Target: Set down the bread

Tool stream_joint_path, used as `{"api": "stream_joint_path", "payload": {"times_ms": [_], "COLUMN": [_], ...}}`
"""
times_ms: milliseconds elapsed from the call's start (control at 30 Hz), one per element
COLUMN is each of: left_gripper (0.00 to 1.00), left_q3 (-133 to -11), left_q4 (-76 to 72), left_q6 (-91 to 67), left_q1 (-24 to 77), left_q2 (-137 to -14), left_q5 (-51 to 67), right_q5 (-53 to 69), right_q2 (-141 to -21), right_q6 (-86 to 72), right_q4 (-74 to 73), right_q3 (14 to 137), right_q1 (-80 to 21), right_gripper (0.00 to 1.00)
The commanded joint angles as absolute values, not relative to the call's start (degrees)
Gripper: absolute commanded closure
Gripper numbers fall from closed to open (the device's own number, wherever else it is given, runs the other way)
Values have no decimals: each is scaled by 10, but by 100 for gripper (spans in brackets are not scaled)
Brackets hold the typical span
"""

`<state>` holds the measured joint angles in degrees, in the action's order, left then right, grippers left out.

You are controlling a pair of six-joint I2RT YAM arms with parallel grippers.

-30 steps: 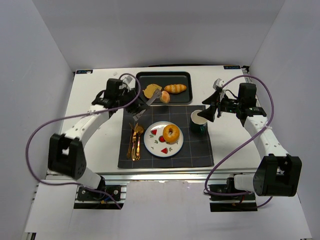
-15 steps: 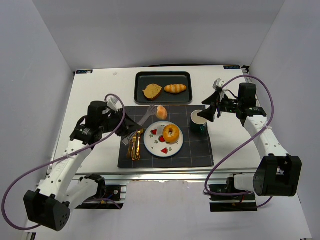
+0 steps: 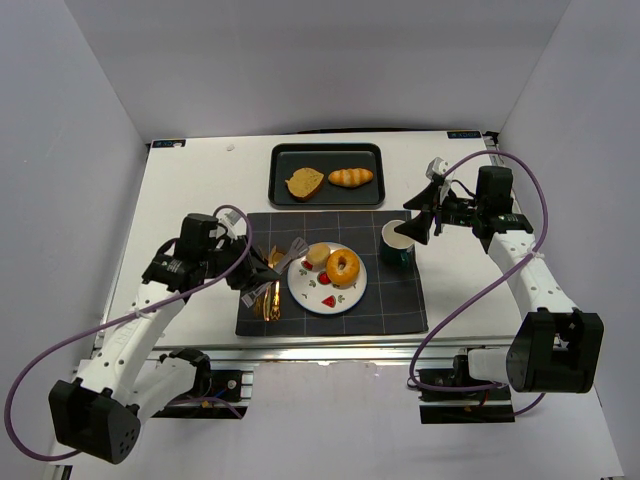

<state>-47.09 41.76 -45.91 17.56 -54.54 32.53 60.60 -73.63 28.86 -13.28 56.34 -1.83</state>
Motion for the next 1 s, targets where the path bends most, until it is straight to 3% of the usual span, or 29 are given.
{"api": "stream_joint_path", "payload": {"times_ms": [0, 167, 367, 800, 967], "left_gripper": [100, 100, 100, 100, 100], "left_q3": [-468, -507, -541, -561, -556], "left_q4": [418, 435, 390, 252, 199], "left_q6": [-450, -430, -443, -325, -205], "left_q1": [175, 175, 169, -71, -76], "left_q2": [-537, -548, -568, -715, -755], "left_q5": [333, 309, 191, 132, 37], "right_q5": [620, 620, 621, 607, 556], "right_q2": [-723, -723, -727, -736, -744], "right_q6": [291, 291, 291, 323, 330], "right_q4": [-126, -124, -120, -147, -162], "right_q3": [556, 555, 551, 565, 571], "right_q1": [-14, -14, -16, -19, -39], "right_gripper": [23, 23, 23, 23, 23]}}
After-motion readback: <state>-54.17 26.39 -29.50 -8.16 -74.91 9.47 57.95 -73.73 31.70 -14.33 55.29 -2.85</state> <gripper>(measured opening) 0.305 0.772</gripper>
